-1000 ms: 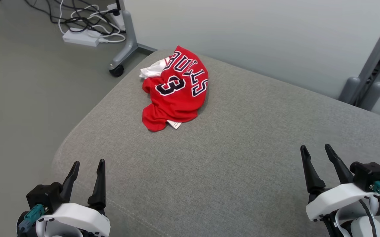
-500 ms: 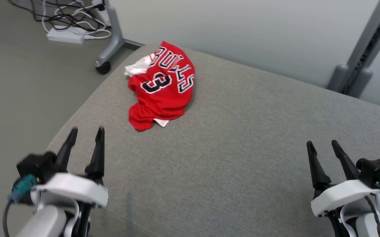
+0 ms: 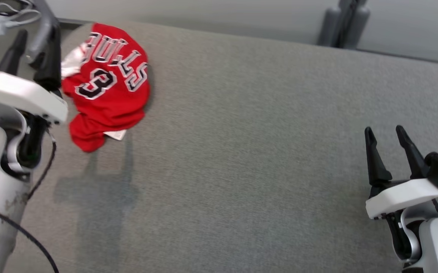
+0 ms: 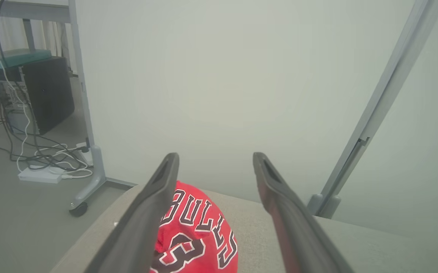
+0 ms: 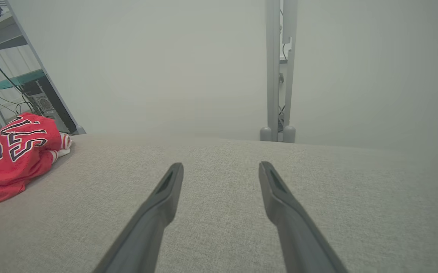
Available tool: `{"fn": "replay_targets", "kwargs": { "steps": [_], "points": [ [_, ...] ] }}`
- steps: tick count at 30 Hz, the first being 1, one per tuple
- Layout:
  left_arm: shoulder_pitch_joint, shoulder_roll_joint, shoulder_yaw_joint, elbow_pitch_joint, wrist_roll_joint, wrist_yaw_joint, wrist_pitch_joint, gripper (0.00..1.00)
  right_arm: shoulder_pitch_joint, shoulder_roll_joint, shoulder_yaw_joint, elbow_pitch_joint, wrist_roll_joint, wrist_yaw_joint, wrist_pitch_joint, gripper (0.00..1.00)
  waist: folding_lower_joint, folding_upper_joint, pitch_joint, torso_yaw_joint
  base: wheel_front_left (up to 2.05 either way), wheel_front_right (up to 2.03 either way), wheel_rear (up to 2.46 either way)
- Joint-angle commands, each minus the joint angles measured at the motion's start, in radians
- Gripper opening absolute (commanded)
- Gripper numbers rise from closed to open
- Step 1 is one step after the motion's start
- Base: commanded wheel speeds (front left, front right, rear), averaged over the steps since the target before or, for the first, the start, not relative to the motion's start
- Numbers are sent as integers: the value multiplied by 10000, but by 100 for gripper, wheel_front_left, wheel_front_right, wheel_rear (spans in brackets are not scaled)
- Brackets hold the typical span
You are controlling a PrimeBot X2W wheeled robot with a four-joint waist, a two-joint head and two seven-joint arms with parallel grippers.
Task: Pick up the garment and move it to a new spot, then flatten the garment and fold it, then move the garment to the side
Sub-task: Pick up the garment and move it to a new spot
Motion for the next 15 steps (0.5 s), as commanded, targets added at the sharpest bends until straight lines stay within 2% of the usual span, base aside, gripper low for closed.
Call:
{"fn": "replay_targets", "kwargs": {
  "steps": [1, 11, 15],
  "points": [
    [-476, -43, 15, 418, 103, -53, 61, 100, -242, -53, -25, -108, -67, 3, -69, 100, 0, 0, 1053, -1019, 0, 0, 0],
    [-2060, -98, -150, 2911, 380, -159, 81, 100, -946, -49, -124, -585, -325, 3, -74, 100, 0, 0, 2509, -2245, 0, 0, 0],
    [-2493, -64, -145, 4041, 655, 291, -171, 100, -1062, -47, -113, -792, -362, 3, -32, 100, 0, 0, 2818, -2472, 0, 0, 0]
  ]
}}
